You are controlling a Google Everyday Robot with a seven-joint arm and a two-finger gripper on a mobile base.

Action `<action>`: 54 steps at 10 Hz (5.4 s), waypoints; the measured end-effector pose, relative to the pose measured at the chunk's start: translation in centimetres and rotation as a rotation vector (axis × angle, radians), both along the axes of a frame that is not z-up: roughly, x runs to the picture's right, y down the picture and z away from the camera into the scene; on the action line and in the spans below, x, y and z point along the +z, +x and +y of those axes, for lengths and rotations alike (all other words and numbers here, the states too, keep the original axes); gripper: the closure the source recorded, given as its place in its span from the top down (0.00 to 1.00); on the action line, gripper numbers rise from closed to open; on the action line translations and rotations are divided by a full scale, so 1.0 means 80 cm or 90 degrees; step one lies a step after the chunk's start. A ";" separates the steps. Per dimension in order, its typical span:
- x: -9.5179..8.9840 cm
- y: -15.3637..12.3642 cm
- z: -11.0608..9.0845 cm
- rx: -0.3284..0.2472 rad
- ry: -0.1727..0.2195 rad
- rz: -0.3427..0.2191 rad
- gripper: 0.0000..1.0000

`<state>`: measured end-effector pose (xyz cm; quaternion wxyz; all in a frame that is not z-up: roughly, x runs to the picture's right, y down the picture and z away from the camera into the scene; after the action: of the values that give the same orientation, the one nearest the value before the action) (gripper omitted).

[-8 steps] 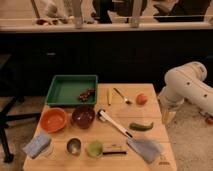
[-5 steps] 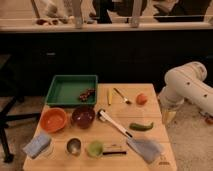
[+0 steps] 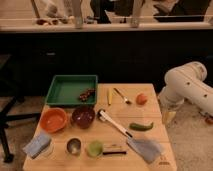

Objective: Place fork in purple bowl

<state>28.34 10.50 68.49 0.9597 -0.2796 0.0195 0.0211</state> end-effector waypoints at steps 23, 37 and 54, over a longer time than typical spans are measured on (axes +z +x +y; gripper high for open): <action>0.000 0.000 0.000 0.005 0.000 0.002 0.80; 0.137 -0.105 -0.034 0.293 0.061 0.133 0.80; 0.214 -0.147 -0.029 0.438 0.090 0.124 0.80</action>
<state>16.58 8.15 85.64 0.9070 -0.1993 0.0144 0.3707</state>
